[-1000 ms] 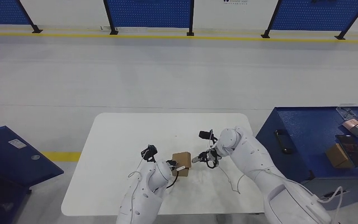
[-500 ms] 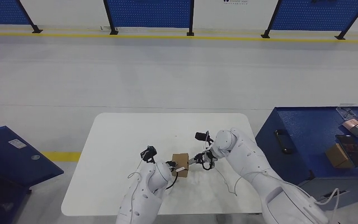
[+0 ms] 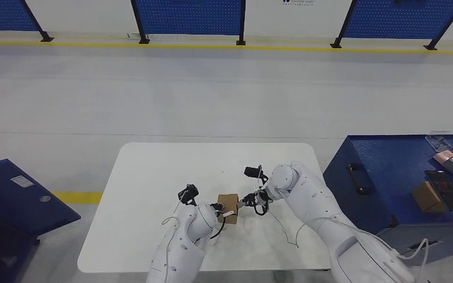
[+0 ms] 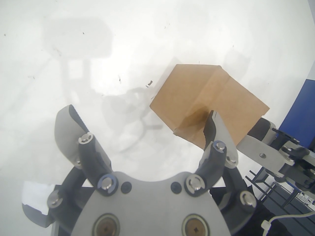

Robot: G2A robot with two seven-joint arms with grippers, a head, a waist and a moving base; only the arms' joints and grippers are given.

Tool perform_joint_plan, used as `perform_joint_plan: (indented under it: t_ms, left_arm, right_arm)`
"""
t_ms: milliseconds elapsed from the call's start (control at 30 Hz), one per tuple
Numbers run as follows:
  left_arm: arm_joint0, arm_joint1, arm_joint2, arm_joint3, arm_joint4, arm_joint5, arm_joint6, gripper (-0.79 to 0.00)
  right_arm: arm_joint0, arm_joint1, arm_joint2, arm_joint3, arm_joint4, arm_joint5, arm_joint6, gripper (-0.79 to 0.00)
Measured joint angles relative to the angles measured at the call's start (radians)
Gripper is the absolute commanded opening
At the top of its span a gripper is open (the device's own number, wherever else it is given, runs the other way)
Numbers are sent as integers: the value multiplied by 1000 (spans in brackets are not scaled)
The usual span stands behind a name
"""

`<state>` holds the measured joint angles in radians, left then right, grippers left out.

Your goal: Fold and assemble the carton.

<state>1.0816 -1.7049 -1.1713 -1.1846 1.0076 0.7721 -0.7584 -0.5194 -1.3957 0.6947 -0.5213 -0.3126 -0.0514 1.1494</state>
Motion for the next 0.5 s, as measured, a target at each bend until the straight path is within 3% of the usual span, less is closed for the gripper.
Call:
perform_joint_plan:
  t_ms: [233,500]
  left_arm:
    - [-11,-1,15,27,1,13,3,0]
    - [-22,-2,22,45,-11,23,15,0]
  right_arm:
    - [2,-4,2,13,-7,5,2,0]
    - [18,12,46,32,42,-63,47,0]
